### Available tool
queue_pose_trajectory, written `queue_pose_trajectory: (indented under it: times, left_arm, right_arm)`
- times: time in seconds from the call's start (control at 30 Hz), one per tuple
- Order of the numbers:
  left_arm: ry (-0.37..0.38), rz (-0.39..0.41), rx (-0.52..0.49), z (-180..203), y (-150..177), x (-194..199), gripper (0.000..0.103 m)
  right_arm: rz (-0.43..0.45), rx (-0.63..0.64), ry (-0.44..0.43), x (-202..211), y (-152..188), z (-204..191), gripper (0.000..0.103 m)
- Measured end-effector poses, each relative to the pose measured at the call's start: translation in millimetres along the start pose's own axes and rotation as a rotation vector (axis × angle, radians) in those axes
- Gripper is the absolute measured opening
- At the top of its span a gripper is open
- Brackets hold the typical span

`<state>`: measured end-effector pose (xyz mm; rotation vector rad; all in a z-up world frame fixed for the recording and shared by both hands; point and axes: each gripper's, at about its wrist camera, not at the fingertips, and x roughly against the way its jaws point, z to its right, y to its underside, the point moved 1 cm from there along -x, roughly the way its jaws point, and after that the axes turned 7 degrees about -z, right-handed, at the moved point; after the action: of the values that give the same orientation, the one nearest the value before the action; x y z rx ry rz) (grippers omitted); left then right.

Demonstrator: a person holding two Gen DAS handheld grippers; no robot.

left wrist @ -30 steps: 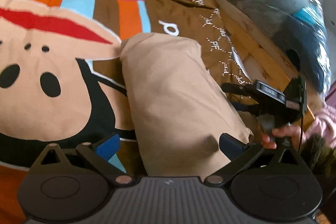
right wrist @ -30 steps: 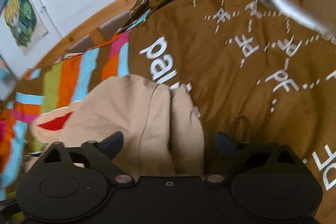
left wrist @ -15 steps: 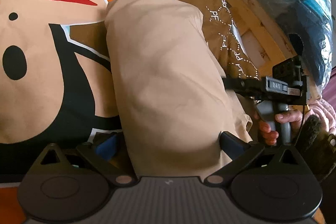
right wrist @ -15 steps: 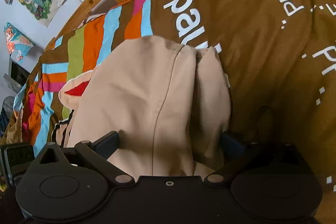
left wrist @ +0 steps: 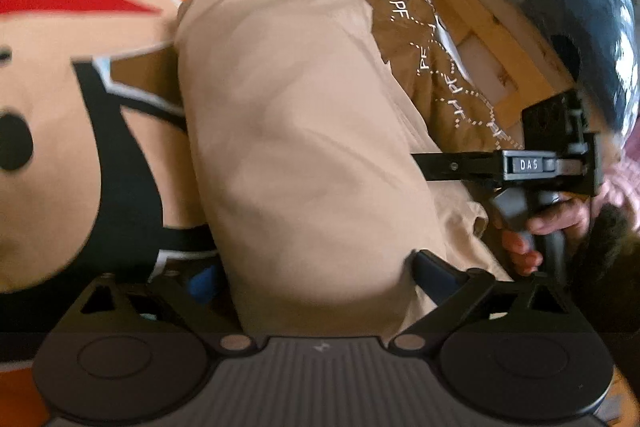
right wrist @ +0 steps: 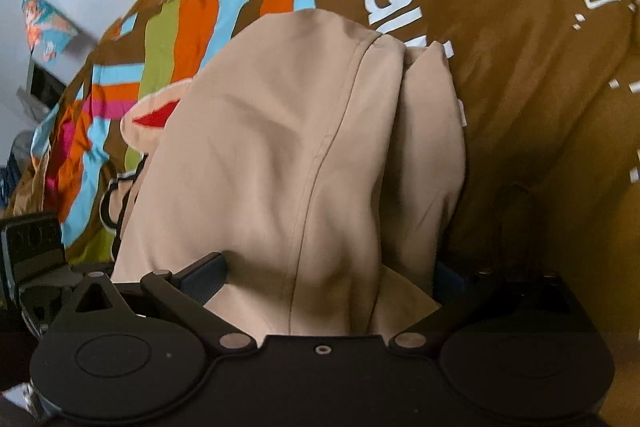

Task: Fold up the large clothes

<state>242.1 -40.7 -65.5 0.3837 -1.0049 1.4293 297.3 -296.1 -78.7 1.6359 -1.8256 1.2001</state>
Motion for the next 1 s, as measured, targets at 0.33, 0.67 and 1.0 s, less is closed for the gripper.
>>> queue_pose_trajectory:
  times: [0.33, 0.67, 1.0]
  left_arm:
    - [-0.109, 0.117, -0.213, 36, -14, 50, 0.071]
    - [-0.219, 0.100, -0.114, -35, -53, 84, 0.073]
    - [-0.350, 0.172, -0.023, -43, -24, 91, 0.091]
  right_arm:
    - [0.147, -0.046, -0.051, 21, 21, -24, 0.056]
    - [0.300, -0.032, -0.117, 9, -40, -86, 0.055]
    - [0.303, 0.120, 0.224, -53, -41, -116, 0.061]
